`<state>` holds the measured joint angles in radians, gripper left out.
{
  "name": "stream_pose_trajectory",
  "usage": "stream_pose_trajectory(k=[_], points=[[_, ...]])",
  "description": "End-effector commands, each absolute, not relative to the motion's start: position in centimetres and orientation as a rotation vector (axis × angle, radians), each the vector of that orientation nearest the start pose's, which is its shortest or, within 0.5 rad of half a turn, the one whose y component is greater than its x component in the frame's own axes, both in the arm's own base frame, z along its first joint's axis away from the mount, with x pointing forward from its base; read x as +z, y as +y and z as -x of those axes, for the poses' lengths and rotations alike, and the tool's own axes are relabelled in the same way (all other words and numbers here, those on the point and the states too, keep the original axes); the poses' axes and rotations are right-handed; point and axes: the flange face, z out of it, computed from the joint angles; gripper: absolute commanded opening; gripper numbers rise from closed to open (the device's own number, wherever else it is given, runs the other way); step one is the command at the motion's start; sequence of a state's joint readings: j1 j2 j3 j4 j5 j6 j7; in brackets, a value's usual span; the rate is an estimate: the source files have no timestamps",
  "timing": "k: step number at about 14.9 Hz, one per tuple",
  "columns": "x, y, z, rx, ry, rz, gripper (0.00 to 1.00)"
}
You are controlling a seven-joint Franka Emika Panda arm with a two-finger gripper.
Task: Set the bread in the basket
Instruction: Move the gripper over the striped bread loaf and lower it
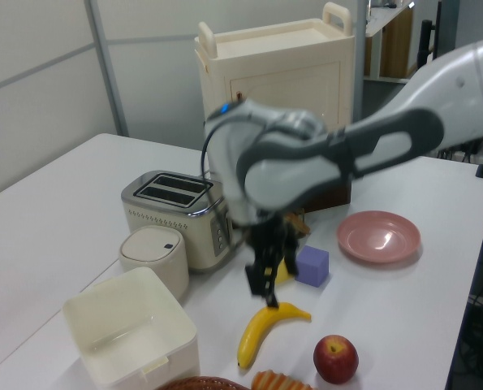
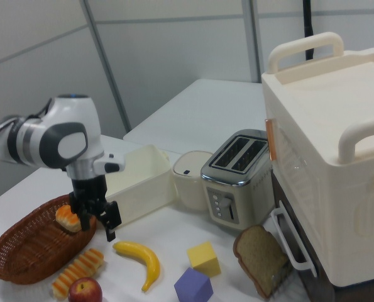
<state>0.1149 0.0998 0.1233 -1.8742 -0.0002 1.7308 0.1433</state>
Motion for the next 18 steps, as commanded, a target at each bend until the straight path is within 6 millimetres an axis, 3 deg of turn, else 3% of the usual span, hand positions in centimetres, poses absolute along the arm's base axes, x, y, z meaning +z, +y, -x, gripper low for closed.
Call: stream_pose_trajectory(k=[1, 4, 10, 12, 16, 18], points=[[40.0, 16.6, -54.3, 0.397, -0.105, 3.144, 1.00], [37.4, 19.4, -53.9, 0.371, -0.082, 3.158, 1.00], [33.6, 21.3, -52.5, 0.457, -0.111, 3.173, 1.00], [31.5, 21.6, -52.7, 0.474, -0.098, 3.170, 1.00], [29.6, 21.8, -53.1, 0.482, -0.046, 3.167, 0.99], [28.4, 22.0, -53.1, 0.504, -0.016, 3.167, 0.87]])
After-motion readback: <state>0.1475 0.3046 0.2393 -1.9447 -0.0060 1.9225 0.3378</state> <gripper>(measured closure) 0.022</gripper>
